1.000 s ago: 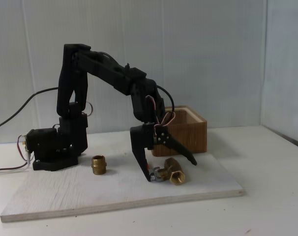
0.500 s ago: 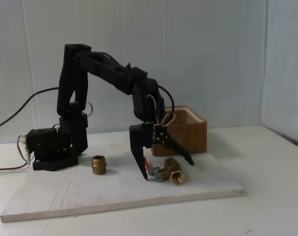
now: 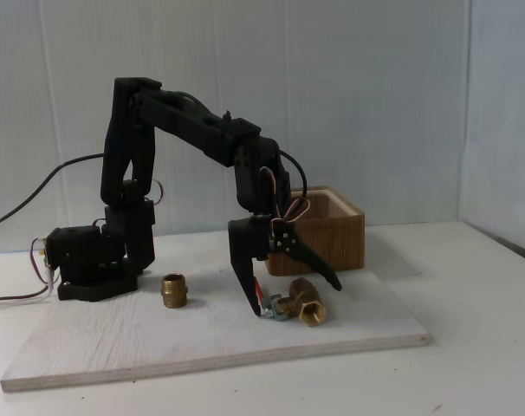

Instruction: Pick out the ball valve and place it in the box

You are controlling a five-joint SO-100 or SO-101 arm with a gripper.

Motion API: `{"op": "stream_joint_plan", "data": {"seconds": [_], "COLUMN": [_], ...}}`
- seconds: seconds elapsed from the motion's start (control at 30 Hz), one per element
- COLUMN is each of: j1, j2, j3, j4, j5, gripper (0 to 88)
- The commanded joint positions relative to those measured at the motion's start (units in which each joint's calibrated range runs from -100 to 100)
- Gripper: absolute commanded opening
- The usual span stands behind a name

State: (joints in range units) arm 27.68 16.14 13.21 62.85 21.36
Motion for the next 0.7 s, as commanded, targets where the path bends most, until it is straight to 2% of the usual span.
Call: {"op": "stream_joint_plan", "data": {"seconds": [0.0,0.67], "j1": [-0.37,-0.67], "j2": [-1.09,-0.58], "j3": [-2.74,-4.36], "j4": [0.38,0.21], "j5": [0.17,0.17], "gripper": [46.3,46.3]}}
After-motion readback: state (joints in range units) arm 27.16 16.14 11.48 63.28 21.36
